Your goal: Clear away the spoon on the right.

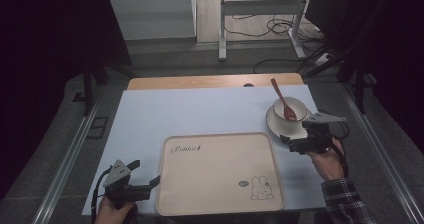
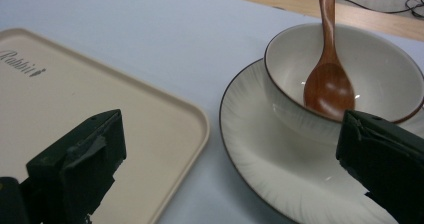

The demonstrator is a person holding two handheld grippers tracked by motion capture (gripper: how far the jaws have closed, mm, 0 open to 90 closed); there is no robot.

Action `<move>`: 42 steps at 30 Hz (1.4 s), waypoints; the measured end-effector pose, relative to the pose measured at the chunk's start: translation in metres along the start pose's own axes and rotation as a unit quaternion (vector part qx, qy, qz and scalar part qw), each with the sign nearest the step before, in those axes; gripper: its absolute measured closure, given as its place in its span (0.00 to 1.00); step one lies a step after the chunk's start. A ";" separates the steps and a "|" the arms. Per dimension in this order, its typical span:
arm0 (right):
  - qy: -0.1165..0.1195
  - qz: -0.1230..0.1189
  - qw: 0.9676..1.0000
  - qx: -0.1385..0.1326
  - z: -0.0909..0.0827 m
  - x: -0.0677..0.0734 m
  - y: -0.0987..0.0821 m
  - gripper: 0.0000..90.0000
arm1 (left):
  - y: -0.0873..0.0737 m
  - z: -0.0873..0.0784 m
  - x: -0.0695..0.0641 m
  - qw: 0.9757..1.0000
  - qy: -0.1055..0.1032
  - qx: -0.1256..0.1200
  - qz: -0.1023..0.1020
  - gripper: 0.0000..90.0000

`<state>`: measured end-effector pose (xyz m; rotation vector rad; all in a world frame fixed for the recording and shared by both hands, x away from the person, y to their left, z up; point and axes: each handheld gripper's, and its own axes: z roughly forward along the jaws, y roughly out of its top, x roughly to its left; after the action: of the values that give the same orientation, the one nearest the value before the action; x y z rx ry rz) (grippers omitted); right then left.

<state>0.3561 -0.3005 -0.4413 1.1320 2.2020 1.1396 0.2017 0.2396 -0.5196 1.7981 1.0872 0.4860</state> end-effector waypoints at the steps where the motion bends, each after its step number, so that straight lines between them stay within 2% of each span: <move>1: -0.002 -0.001 1.000 -0.002 0.001 -0.001 0.002 0.00 | 0.000 0.000 0.000 1.000 0.000 0.000 0.000 0.07; 5: -0.007 0.001 1.000 -0.002 0.007 -0.007 0.008 0.00 | 0.000 0.000 0.000 1.000 0.000 0.000 0.000 0.07; 11: -0.021 0.023 0.999 0.009 0.018 -0.019 0.018 0.00 | 0.000 0.000 0.000 1.000 -0.001 -0.001 0.001 0.07; 17: -0.035 0.021 0.999 0.019 0.031 -0.029 0.025 0.00 | 0.000 0.000 0.000 1.000 -0.001 -0.001 0.001 0.07; 23: -0.032 0.043 0.998 0.026 0.047 -0.040 0.034 0.00 | 0.000 0.000 0.000 1.000 -0.002 -0.002 0.001 0.07; 25: -0.031 0.041 0.998 0.026 0.049 -0.041 0.036 0.02 | 0.000 0.000 0.000 1.000 -0.002 -0.002 0.001 0.07; 26: -0.037 0.038 0.998 0.029 0.053 -0.042 0.039 0.06 | 0.000 -0.001 0.000 1.000 -0.003 -0.002 0.001 0.07; 27: -0.037 0.038 0.998 0.029 0.053 -0.042 0.039 0.06 | 0.000 -0.001 0.000 1.000 -0.003 -0.002 0.001 0.07; 28: -0.042 0.039 0.998 0.030 0.057 -0.044 0.043 0.13 | 0.000 -0.001 0.000 1.000 -0.004 -0.003 0.001 0.07; 29: -0.042 0.039 0.998 0.030 0.057 -0.044 0.043 0.13 | 0.000 -0.001 0.000 1.000 -0.004 -0.003 0.001 0.07; 30: -0.047 0.040 0.998 0.029 0.060 -0.046 0.048 0.20 | 0.000 -0.001 0.001 1.000 -0.004 -0.003 0.001 0.07; 32: -0.047 0.043 0.998 0.028 0.062 -0.047 0.050 0.22 | 0.000 -0.001 0.001 1.000 -0.004 -0.003 0.001 0.07; 34: -0.051 0.044 0.997 0.031 0.067 -0.051 0.056 0.32 | 0.000 -0.001 0.001 1.000 -0.005 -0.004 0.001 0.07; 40: -0.064 0.043 0.996 0.033 0.078 -0.056 0.068 0.45 | -0.001 -0.001 0.001 1.000 -0.005 -0.004 0.001 0.07; 42: -0.066 0.044 0.996 0.036 0.083 -0.059 0.073 0.46 | -0.001 -0.001 0.001 1.000 -0.005 -0.005 0.001 0.07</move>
<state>0.4793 -0.2840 -0.4302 1.3067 2.1255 0.9972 0.2010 0.2407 -0.5197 1.7922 1.0741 0.4812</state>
